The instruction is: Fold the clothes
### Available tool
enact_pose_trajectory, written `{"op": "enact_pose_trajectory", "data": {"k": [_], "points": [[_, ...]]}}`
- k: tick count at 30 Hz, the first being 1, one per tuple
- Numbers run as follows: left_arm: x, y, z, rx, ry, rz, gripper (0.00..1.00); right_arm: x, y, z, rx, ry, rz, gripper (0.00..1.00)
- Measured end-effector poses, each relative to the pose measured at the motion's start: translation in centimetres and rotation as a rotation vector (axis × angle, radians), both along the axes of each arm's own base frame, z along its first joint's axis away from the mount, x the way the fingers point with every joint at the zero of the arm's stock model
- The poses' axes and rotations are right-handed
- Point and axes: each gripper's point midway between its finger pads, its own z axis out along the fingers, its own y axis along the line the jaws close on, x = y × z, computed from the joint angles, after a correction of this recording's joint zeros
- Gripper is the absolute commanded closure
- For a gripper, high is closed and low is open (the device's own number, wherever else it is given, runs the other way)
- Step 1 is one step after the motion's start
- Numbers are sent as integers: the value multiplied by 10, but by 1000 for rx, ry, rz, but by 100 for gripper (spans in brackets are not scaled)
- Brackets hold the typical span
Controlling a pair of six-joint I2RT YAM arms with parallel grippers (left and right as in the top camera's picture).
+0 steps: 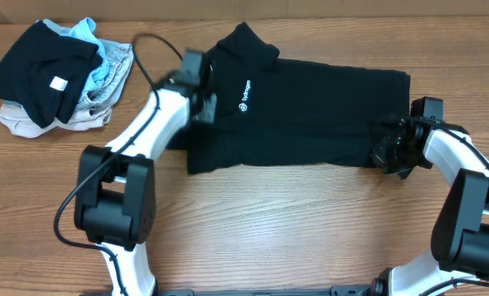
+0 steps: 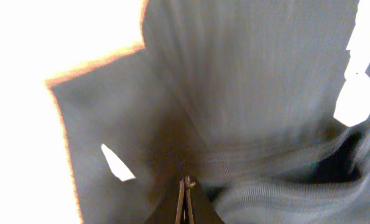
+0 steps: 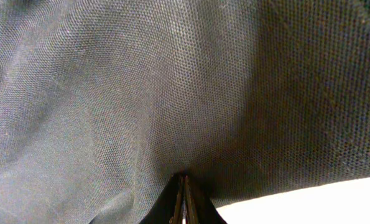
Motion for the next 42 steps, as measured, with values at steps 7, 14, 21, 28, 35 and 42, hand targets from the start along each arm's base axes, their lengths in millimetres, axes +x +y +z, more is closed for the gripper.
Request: {"op": "enact_pose_trajectory", "data": {"k": [7,14,21,28,35,42], "points": [[-3,-23,52,-59,34,-81,94,0,0,0,0,0,0,94],[-37,-51,25,-83,153,-223,95,-2,0,0,2,10,0,94],[-39,-58,-29,-106,107,-259,94,-2,0,0,2,10,0,92],[-60,-58,-46,-146,180,-223,95,-3,0,0,2,11,-1,91],[-24,-72,-34,-193,16,-222,88,0,0,0,0,2,0,91],[0,-71,-22,-191,-66,-158,85,0,0,0,0,1,0,90]]}}
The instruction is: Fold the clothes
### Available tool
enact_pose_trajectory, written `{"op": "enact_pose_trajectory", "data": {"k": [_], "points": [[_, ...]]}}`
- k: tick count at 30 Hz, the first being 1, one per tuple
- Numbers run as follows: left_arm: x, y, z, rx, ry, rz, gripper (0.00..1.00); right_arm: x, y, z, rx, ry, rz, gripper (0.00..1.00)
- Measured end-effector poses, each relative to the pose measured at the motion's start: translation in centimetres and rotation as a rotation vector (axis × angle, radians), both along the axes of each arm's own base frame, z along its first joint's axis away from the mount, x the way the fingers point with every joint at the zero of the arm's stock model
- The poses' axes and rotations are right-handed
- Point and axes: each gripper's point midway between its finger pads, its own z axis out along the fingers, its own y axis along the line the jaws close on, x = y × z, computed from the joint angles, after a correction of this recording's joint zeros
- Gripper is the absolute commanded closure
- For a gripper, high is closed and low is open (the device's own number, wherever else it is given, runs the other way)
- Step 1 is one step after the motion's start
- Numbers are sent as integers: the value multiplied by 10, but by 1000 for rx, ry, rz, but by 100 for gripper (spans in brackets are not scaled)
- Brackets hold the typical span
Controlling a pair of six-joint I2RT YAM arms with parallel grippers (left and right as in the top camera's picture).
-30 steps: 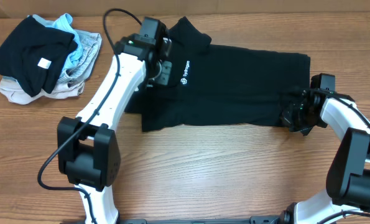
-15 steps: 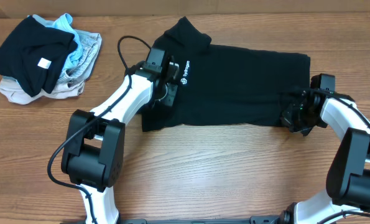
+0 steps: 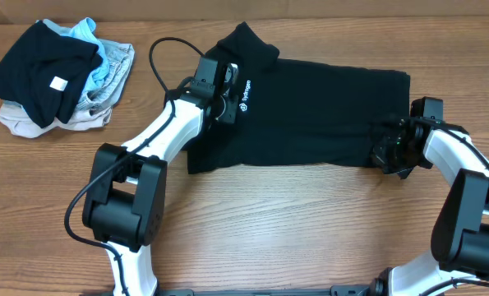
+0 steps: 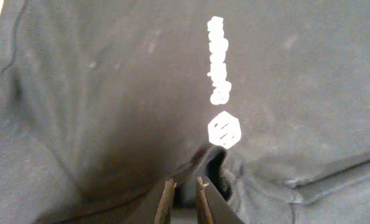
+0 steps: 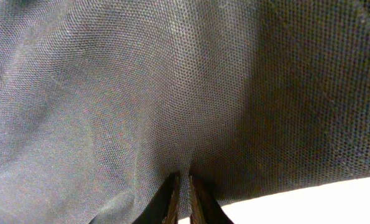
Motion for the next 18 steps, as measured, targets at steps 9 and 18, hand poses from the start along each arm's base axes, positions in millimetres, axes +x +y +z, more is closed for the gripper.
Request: {"op": "enact_pose_trajectory", "data": {"k": [9,18], "points": [[-56,21,35,125,319,-24,47,-6,2,-1,7,27,-3,78],[-80,37,2,149,414,5,96,-17,4,0,17,72,0,79]]}}
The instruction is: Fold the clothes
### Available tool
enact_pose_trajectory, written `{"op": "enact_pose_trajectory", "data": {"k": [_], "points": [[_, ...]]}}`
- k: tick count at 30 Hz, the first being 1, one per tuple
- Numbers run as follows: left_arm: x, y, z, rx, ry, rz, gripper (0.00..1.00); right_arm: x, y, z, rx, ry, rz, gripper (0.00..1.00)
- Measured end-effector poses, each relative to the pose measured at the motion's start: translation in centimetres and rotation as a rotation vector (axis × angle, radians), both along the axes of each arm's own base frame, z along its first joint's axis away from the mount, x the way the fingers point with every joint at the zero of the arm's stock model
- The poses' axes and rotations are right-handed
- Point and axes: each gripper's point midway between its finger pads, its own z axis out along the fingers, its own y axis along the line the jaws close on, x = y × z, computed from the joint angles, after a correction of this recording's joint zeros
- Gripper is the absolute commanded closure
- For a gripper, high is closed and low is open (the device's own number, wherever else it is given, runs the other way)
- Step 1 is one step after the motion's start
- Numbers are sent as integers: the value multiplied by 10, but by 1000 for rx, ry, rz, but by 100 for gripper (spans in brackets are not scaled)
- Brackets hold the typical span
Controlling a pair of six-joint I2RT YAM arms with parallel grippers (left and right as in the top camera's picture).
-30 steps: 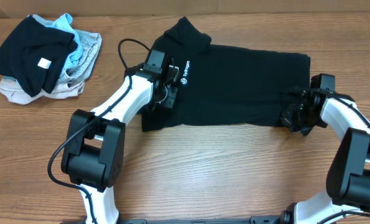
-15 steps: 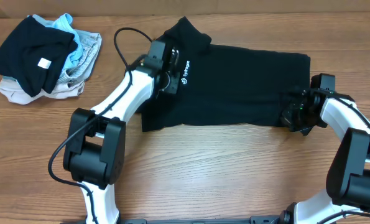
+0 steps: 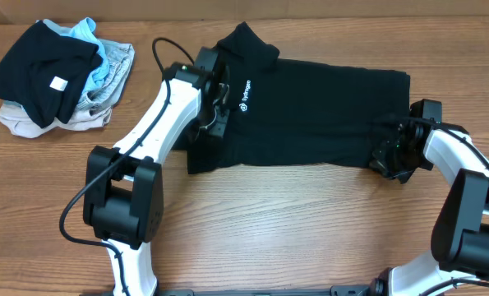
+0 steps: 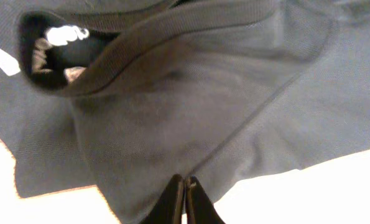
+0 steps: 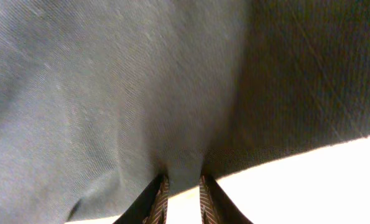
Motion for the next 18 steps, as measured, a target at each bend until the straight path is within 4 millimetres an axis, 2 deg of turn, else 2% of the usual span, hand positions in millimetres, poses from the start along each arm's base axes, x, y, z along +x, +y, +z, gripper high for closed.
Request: {"op": "enact_pose_trajectory", "data": {"k": [4,7,11,14,15,18], "points": [[-6,12,-33,-2,3,62,96,1,-1,16,-5,-20,2,77],[-16,24,-51,2,29,111,96,11,-6,44,-27,-103,-1,72],[-20,37,-52,21,30,182,96,19,-19,73,-53,-195,-26,69],[-30,56,-52,61,67,247,96,19,-26,75,-62,-202,-42,67],[-34,68,-52,83,84,280,96,18,-28,75,-67,-201,-46,62],[-38,94,-52,117,113,349,96,22,-30,74,-80,-216,-46,56]]}}
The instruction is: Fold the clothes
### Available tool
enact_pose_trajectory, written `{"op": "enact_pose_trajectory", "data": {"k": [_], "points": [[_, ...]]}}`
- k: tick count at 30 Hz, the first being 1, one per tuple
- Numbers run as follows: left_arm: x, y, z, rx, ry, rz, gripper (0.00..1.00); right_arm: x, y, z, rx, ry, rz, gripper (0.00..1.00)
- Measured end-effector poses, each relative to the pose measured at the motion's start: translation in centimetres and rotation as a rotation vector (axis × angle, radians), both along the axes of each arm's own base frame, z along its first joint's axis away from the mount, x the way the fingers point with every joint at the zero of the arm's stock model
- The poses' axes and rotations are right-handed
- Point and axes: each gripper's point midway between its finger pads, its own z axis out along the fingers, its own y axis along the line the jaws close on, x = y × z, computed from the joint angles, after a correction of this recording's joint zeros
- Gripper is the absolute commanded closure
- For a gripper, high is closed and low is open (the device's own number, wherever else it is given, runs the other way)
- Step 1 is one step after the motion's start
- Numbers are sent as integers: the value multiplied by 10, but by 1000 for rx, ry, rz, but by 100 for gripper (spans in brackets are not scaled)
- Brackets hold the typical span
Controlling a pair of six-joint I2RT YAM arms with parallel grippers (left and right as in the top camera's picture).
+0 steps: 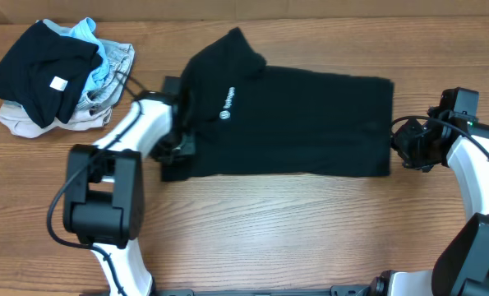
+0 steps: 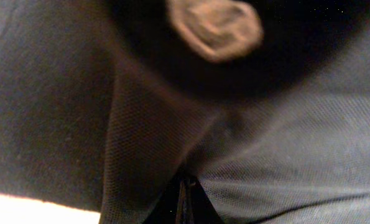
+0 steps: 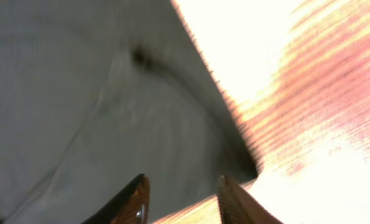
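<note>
A black shirt (image 1: 293,123) with a small white logo (image 1: 226,97) lies flat across the table's middle, collar to the upper left. My left gripper (image 1: 178,145) sits at the shirt's lower left edge. In the left wrist view it (image 2: 186,186) is shut, with dark cloth of the shirt (image 2: 265,143) filling the frame. My right gripper (image 1: 408,148) stands just off the shirt's right edge. Its fingers (image 3: 138,194) are wide apart in the right wrist view, the gripper (image 3: 185,198) open over the hem (image 3: 110,112) with nothing pinched.
A pile of other clothes (image 1: 55,70), black, light blue and beige, lies at the table's far left corner. Bare wooden table (image 1: 269,230) runs along the front, below the shirt.
The shirt has shifted to the left. My left gripper has moved from the collar area to the lower left edge, still shut on cloth. My right gripper has opened wide and stands off the right hem.
Both grippers were shut on the shirt, left at the left side, right at the right hem. Then the left stood slightly open near the logo and the right's fingers parted a little. Then the left was shut by the collar. Now the shirt lies further left, freed by the right.
</note>
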Motion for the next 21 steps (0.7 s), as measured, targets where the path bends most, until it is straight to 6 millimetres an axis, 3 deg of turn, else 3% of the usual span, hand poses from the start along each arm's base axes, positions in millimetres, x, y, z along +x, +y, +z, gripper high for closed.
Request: {"op": "enact_pose_trajectory", "data": {"k": [6,13,15,18,20,21], "points": [[-3,45,4,44,37,109,96,10,12,-5,0,-66,95,56],[12,51,28,92,24,102,96,20,45,-12,-6,-76,215,56],[18,51,39,90,13,102,96,12,52,-24,9,-16,220,64],[23,51,51,90,6,103,96,-16,57,-44,54,139,191,78],[25,50,56,89,1,100,96,-29,58,-52,71,209,173,78],[27,49,57,89,-4,98,96,-33,59,-55,75,230,169,74]]}}
